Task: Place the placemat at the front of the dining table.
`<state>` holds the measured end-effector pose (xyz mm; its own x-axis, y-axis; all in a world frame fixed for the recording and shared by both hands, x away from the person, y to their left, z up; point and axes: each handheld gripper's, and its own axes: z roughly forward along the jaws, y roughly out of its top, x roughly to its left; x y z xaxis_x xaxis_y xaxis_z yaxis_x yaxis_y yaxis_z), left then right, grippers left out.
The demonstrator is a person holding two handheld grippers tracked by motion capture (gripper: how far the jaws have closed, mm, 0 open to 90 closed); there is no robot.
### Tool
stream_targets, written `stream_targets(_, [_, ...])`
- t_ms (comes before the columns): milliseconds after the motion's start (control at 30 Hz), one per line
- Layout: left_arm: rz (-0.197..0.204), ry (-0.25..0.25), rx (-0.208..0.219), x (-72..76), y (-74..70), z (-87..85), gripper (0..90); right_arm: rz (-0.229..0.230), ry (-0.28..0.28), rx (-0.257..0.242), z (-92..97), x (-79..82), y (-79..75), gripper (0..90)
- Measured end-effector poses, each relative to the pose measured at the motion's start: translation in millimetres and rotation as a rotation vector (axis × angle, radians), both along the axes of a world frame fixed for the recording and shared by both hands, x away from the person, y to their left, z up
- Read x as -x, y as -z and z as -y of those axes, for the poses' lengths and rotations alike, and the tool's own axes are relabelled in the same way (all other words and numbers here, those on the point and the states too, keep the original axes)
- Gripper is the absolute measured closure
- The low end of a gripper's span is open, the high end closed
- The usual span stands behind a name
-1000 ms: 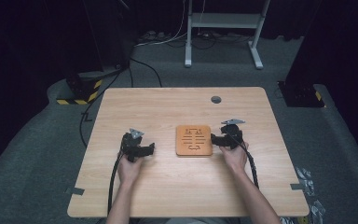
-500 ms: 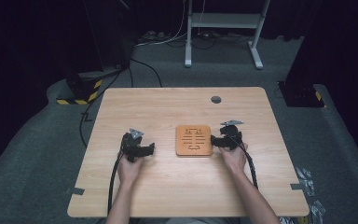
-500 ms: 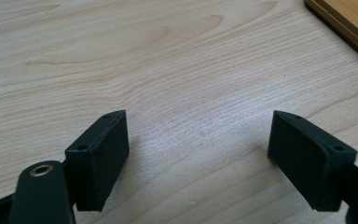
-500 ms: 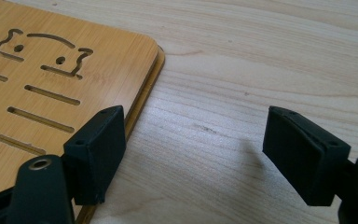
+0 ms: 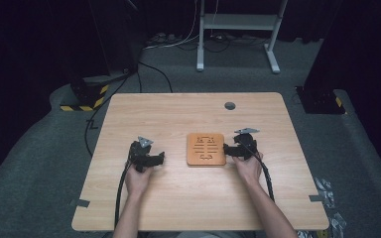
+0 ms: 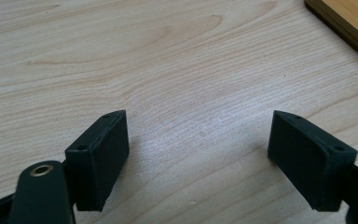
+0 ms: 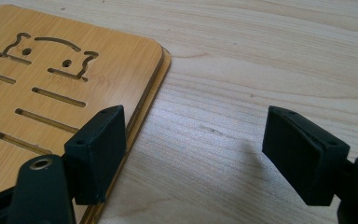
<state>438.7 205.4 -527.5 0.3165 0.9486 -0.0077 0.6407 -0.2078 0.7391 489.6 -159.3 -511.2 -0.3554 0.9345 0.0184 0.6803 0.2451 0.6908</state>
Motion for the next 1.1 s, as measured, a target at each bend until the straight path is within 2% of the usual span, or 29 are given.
stream_targets(833, [0.0,-0.002,-0.002,0.1,0.0,0.3,20.4,-0.001,-0.025,-0.006,-8.1,1.5,-0.3,21.4])
stream_targets(900, [0.0,-0.002,-0.002,0.1,0.0,0.3,20.4,0.009,-0.023,-0.007,-10.2,1.9,0.4,21.4])
stream_targets(1100, [0.0,-0.002,-0.002,0.2,0.1,0.5,20.3,0.0,-0.028,-0.012,-12.5,3.5,0.3,21.4])
